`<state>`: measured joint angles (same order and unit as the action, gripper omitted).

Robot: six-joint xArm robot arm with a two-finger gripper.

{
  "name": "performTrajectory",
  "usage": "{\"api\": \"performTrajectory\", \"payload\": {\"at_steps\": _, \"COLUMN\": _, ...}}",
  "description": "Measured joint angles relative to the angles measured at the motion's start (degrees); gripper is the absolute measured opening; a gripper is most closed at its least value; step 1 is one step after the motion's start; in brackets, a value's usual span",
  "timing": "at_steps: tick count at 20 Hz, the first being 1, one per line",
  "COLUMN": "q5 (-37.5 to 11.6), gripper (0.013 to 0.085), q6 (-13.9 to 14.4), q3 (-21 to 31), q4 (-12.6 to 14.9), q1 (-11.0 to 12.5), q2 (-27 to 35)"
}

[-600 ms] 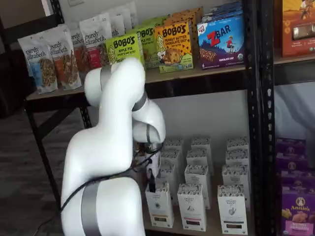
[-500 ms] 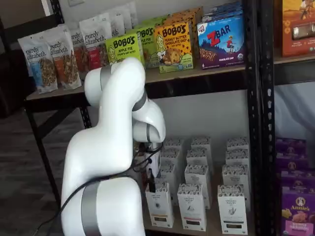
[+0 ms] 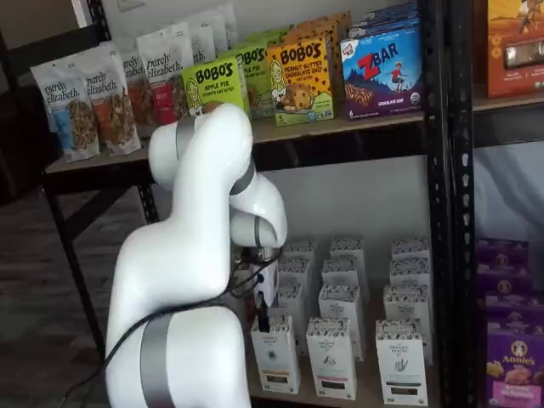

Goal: Pick up the white box with a yellow strip in the middle, on the bottom shelf, the fourth box from the left

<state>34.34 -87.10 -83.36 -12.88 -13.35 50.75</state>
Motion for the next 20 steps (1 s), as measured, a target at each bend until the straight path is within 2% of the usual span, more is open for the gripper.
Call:
{"api": "performTrajectory", "payload": {"at_steps": 4, "q5": 1.11, "gripper": 0.0850, "q6": 0.43, "q3": -2.65, "q4": 0.89, "q1": 0.43, "q2": 1.88}}
{"api": "performTrajectory", "payload": {"at_steps": 15, "q5": 4.20, "gripper": 0.0850, "q6": 0.31, "q3": -10.24, "q4": 0.85, "q1": 0.78, "q2": 7.45}}
{"api": "performTrajectory", "payload": {"at_steps": 20, "q5": 5.16, "gripper": 0.0850, "q6": 0.94, "q3": -13.65, "q4": 1.64, "q1": 0.89, "q2": 10.04}}
